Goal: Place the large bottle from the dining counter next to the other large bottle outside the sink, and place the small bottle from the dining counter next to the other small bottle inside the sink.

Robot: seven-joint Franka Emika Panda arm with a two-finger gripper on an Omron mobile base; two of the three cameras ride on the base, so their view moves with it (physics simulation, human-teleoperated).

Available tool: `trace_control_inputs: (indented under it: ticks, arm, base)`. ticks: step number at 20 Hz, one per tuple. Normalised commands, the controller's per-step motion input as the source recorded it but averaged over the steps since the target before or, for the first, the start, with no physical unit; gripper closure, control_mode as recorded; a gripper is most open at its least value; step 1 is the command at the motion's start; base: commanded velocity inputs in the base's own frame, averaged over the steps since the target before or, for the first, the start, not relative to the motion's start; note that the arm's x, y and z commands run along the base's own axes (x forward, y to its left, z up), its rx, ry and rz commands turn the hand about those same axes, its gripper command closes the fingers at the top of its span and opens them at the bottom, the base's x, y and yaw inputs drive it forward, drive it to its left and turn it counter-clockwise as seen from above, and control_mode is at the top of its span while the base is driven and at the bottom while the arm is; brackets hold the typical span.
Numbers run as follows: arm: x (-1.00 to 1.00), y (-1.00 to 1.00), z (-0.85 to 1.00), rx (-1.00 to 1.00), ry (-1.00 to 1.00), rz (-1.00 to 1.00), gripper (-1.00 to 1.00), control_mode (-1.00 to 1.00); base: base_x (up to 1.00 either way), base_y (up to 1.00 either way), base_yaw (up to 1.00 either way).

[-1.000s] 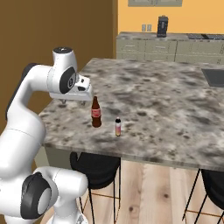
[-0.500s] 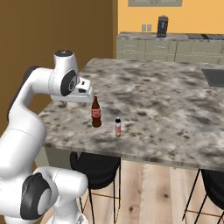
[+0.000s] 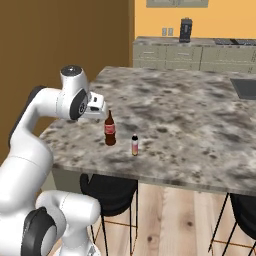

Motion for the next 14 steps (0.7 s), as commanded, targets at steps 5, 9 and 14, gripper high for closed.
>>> trace_control_inputs:
  ticks: [5, 9, 14]
  arm:
    - [0.27, 0.00, -0.28, 0.00, -0.04, -0.01, -1.00, -1.00]
    - [0.24, 0.00, -0.01, 0.00, -0.04, -0.01, -1.00, -1.00]
    - [0.21, 0.00, -0.01, 0.00, -0.08, -0.03, -1.00, -1.00]
  base:
    - [0.00, 0.00, 0.00]
    - [0.00, 0.00, 0.00]
    - [0.00, 0.00, 0.00]
